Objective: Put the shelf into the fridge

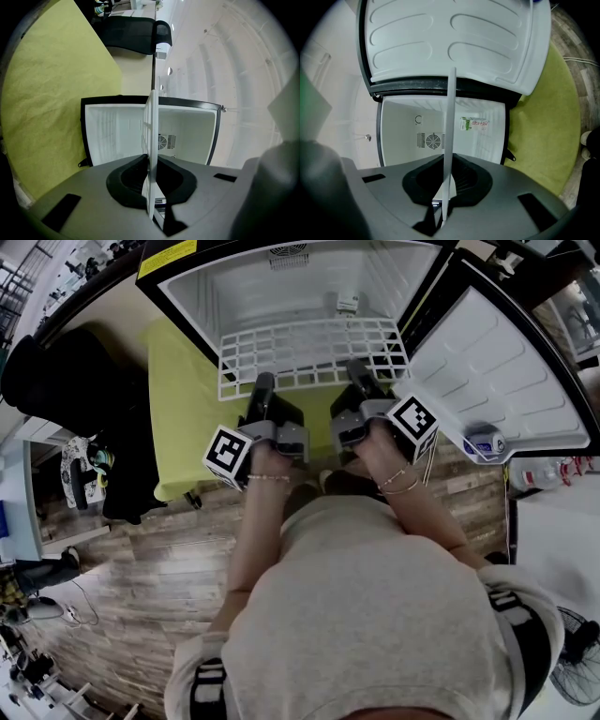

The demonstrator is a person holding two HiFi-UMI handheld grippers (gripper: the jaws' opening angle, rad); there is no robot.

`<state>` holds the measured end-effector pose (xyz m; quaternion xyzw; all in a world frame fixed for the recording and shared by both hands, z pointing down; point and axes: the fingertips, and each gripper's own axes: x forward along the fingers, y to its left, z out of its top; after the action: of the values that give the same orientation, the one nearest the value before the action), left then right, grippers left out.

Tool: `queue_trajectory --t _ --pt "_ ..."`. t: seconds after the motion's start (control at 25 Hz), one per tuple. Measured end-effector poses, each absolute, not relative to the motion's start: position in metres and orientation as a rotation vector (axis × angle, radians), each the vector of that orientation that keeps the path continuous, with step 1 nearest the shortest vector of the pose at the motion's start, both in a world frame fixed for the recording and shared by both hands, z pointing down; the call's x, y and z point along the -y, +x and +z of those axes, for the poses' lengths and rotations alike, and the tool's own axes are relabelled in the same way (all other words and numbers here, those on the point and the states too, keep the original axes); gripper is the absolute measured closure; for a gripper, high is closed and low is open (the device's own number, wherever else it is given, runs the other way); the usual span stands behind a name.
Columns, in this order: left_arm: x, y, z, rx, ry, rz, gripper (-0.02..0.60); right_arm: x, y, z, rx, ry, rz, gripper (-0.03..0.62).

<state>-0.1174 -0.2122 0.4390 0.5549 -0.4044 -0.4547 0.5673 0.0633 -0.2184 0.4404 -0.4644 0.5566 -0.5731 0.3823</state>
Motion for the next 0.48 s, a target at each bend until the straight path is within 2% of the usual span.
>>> queue_trajectory --t 0.48 --pt "0.2107 -0.1170 0.4335 0.933 1.310 -1.078 0.551 0.2169 0.0621 0.4403 -1.412 -1.175 -1.460 0.569"
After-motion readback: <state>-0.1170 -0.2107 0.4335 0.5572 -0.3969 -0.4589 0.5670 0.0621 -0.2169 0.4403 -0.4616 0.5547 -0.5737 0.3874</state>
